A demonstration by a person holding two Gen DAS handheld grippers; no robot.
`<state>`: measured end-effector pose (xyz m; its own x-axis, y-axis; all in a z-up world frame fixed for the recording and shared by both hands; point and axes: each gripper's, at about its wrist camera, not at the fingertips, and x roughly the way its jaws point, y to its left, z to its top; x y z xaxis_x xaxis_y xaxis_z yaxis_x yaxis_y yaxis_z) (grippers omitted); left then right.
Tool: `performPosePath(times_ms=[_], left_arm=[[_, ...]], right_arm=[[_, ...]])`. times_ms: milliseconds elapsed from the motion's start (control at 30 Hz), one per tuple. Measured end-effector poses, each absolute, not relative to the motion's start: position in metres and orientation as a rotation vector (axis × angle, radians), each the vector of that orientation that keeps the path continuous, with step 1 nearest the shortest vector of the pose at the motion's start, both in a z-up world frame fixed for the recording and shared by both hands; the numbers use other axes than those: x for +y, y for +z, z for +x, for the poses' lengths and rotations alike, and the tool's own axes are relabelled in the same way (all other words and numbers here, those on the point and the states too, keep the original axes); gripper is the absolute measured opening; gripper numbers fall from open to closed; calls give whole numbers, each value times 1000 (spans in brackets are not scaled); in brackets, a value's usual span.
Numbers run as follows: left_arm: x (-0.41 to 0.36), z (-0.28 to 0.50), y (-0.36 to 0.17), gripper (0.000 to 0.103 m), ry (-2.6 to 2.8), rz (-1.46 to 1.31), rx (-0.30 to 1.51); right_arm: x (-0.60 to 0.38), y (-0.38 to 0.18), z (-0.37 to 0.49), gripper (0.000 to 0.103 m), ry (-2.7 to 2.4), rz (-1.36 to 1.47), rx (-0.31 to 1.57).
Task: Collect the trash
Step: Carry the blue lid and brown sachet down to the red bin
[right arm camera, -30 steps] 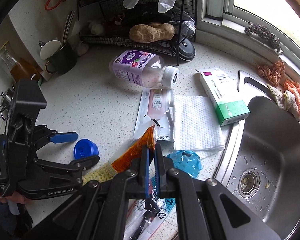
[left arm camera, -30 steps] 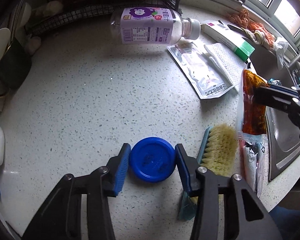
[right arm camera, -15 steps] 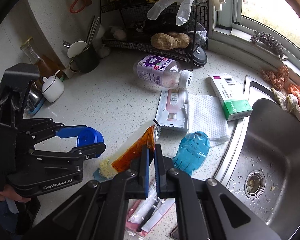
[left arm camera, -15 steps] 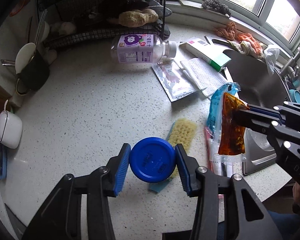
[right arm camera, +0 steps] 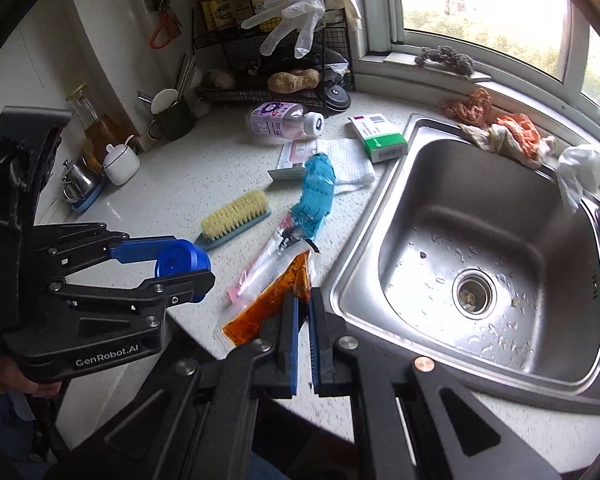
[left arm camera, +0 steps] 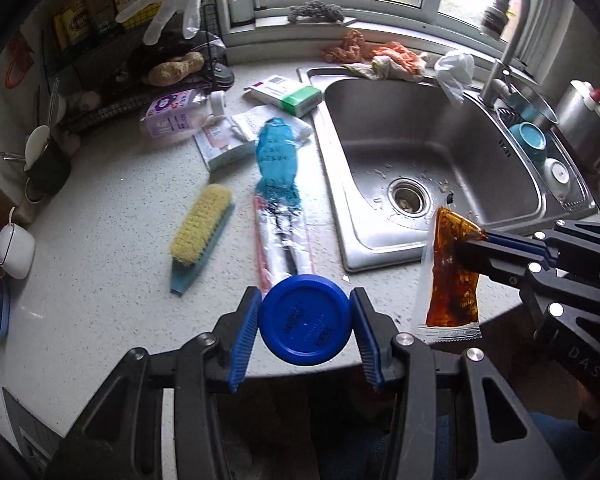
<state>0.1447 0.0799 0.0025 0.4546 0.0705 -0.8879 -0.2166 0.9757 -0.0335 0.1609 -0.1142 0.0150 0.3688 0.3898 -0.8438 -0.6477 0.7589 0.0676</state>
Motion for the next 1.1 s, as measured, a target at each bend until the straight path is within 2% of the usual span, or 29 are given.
performPosePath(times_ms=[300, 667, 833, 1100], left_arm=[[-27, 103, -2, 43, 68, -74, 1098], [-104, 87, -48, 43, -53, -40, 1206], [-126, 95, -84, 43, -116, 6, 1245], [-139, 122, -188, 43, -167, 34, 1286]], right_arm=[[-202, 13, 86, 4, 561, -231, 994], [-280, -17, 38, 4, 413, -149, 1082], [-297, -46, 33, 4, 376, -90, 1117], [-318, -133, 46, 4, 325, -77, 1144]])
